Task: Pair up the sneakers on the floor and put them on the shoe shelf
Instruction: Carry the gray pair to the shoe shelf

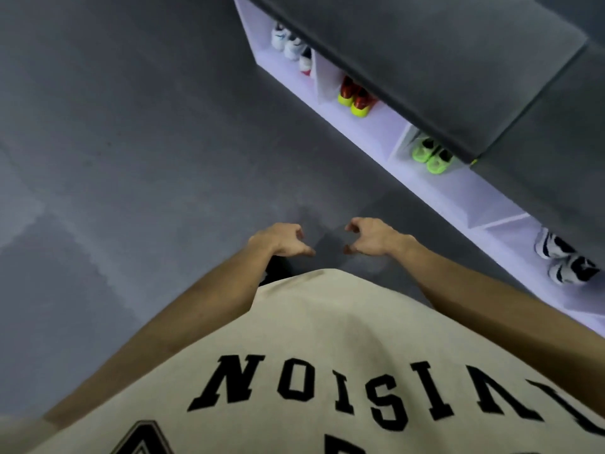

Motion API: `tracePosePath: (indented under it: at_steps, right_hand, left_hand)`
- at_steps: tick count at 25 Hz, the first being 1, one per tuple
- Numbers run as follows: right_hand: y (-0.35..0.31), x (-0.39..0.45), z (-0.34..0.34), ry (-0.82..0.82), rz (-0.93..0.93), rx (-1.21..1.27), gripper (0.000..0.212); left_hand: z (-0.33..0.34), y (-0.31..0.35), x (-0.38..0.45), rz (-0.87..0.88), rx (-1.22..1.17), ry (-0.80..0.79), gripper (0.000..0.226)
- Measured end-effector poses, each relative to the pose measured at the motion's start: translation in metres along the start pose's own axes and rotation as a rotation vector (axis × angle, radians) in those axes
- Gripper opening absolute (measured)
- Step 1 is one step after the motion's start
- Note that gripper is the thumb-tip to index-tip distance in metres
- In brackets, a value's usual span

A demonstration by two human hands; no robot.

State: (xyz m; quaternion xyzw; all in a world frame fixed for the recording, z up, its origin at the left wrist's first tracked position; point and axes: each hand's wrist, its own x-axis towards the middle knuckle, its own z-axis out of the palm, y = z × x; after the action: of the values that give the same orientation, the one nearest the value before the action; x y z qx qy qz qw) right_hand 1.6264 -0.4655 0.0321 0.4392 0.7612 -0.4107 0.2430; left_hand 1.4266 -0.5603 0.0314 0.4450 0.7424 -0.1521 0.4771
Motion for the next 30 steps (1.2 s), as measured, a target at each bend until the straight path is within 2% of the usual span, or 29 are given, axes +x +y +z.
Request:
tracePosePath:
  at_steps: [6, 14, 22, 30]
  right_hand:
    - [-0.121, 0.066, -0.012, -0.072, -0.091, -0.095, 0.064]
    - [-0.314, 0.165, -0.021, -0.090, -0.144, -0.109, 0.062]
    - [-0.445, 0.289, -0.059, -0.150, -0.197, -0.177, 0.060]
    - [-0.600, 0.435, -0.137, -0.212, -0.299, -0.252, 0.061]
  left_hand:
    - [-0.046, -0.121, 0.004, -0.088, -0.145, 0.061, 0.082]
    - [-0.152, -0.288, 0.011, -0.144, -0.317, 0.137, 0.079]
    - [-0.258, -0.393, 0.060, -0.233, -0.419, 0.114, 0.075]
    - [-0.423, -0.494, 0.120, -0.350, -0.480, 0.127, 0.074]
